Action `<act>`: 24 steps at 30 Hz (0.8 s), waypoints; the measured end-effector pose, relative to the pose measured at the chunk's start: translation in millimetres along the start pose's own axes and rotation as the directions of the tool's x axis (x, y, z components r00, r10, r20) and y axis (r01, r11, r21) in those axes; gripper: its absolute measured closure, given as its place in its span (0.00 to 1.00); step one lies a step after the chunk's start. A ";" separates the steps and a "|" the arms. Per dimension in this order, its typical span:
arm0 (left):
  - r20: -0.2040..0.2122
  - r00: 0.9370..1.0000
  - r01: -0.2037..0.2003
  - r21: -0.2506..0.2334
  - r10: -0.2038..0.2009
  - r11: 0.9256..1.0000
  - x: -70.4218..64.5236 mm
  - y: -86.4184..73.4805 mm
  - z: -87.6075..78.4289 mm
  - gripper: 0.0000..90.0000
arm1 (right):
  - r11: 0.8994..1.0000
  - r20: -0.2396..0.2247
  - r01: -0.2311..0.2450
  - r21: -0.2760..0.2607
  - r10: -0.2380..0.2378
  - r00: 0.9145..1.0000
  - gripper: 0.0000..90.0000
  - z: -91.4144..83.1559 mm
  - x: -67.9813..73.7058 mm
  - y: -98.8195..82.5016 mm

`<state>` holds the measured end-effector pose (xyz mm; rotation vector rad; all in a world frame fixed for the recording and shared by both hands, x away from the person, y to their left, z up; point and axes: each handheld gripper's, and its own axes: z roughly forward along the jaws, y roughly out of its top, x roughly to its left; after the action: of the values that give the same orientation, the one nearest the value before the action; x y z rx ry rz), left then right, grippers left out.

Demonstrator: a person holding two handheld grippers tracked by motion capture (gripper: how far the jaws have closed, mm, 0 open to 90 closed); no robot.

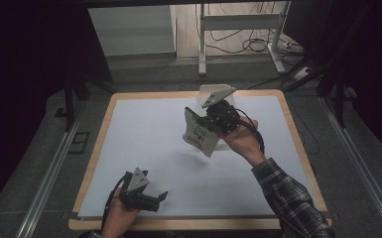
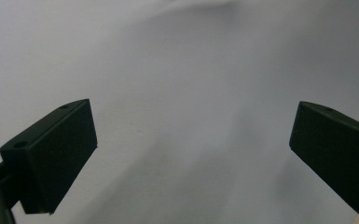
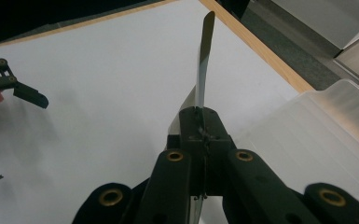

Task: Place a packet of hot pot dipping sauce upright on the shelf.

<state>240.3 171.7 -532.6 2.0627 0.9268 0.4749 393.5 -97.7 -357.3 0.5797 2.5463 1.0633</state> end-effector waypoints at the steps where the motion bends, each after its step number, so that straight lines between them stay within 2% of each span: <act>1: 0.000 1.000 0.000 0.000 0.000 1.000 0.0 0.0 0.0 0.01 | 1.000 -0.006 0.000 -0.004 0.000 1.000 0.99 1.4 -2.0 1.8; 9: -0.001 1.000 -0.001 0.000 0.001 1.000 -0.4 0.1 0.3 0.01 | 1.000 -0.027 -0.013 -0.006 0.013 1.000 0.99 11.3 -11.4 14.3; 15: -0.001 1.000 0.001 -0.001 -0.001 1.000 -1.3 0.3 0.2 0.01 | 1.000 -0.021 -0.014 -0.010 0.013 1.000 0.99 21.0 -20.4 26.4; 23: -0.002 1.000 0.001 -0.001 -0.001 1.000 -1.1 0.3 0.0 0.01 | 0.999 -0.011 -0.039 -0.014 0.039 0.999 0.99 30.6 -33.1 41.1; 24: -0.002 1.000 0.001 -0.002 -0.001 1.000 -1.2 0.3 0.1 0.01 | 0.999 -0.003 -0.053 -0.014 0.053 0.999 0.99 33.4 -38.6 46.7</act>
<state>239.6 170.6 -532.4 2.0604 0.9284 0.4773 452.8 -66.4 -340.6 0.6455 2.5369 1.0992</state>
